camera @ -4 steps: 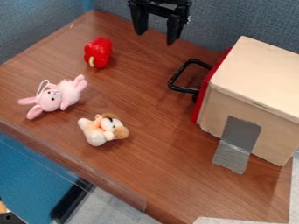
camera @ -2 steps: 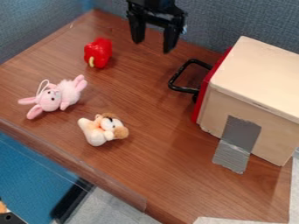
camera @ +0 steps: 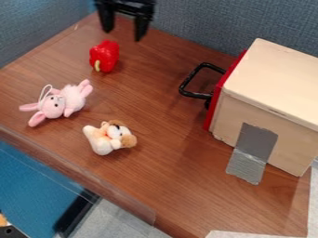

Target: Moved the chili to the right side of the table

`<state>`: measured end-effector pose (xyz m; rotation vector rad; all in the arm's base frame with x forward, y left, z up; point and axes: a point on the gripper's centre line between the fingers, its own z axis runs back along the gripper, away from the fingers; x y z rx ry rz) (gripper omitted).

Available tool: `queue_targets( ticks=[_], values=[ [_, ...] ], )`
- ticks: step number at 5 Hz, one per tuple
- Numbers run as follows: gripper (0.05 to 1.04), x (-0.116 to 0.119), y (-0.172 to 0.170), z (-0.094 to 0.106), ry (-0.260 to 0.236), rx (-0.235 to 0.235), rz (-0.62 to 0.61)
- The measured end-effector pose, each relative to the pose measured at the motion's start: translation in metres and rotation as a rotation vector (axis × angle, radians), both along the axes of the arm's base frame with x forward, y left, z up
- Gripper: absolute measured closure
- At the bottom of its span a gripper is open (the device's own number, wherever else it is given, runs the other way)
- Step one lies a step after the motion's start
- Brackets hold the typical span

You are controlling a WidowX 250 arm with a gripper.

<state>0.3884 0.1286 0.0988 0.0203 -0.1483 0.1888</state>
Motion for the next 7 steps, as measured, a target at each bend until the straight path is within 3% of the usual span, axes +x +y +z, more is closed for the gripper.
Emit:
queue_targets(
  ticks=[2, 3, 4, 5, 6, 7],
  values=[
    [0.083, -0.002, 0.031, -0.017, 0.041, 0.019, 0.103],
    [0.083, -0.004, 0.035, -0.041, 0.083, 0.000, 0.153],
    [0.083, 0.000, 0.039, -0.053, 0.098, -0.009, 0.191],
    [0.127, 0.002, 0.038, -0.069, 0.148, -0.018, 0.191],
    [0.225, 0.004, 0.035, -0.071, 0.151, -0.016, 0.188],
    [0.226, 0.008, 0.029, -0.069, 0.149, -0.003, 0.176]
  ],
)
